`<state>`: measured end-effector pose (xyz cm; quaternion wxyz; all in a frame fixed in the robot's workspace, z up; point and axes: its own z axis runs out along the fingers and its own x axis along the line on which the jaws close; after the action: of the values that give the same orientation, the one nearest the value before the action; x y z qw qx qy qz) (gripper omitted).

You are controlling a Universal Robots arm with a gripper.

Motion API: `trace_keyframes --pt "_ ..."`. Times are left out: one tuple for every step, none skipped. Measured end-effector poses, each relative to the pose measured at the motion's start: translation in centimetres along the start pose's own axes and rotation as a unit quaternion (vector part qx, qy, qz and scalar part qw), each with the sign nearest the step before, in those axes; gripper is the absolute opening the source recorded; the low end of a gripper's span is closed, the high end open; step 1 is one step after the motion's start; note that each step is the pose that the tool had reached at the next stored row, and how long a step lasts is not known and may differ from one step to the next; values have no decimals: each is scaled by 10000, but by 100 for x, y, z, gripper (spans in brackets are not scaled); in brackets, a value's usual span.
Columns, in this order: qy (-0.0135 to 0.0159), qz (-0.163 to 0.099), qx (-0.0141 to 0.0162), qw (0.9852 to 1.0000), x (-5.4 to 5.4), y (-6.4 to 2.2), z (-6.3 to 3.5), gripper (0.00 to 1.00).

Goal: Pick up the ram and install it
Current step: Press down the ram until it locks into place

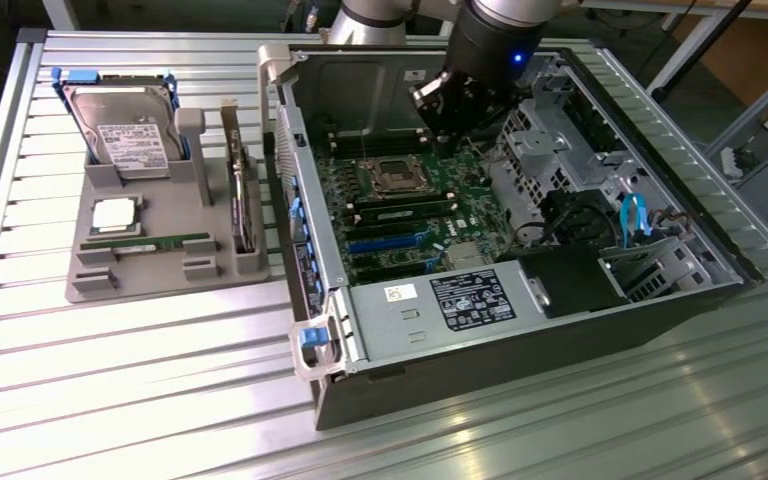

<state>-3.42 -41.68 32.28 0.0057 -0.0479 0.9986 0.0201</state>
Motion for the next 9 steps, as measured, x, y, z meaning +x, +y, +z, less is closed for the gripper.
trace_keyframes --pt "1 0 0 10000 34 3 0 9" --pt "3 0 0 10000 60 6 0 9" --pt "4 0 0 10000 85 8 -1 9" --pt "7 0 -1 10000 110 11 -1 9" --pt "9 0 -1 10000 116 11 -1 9" --pt "10 0 -1 10000 116 11 -1 9" --pt "10 0 -1 10000 117 11 -1 9" --pt "10 0 -1 10000 117 11 -1 9" --pt "10 0 -1 10000 117 11 -1 9"
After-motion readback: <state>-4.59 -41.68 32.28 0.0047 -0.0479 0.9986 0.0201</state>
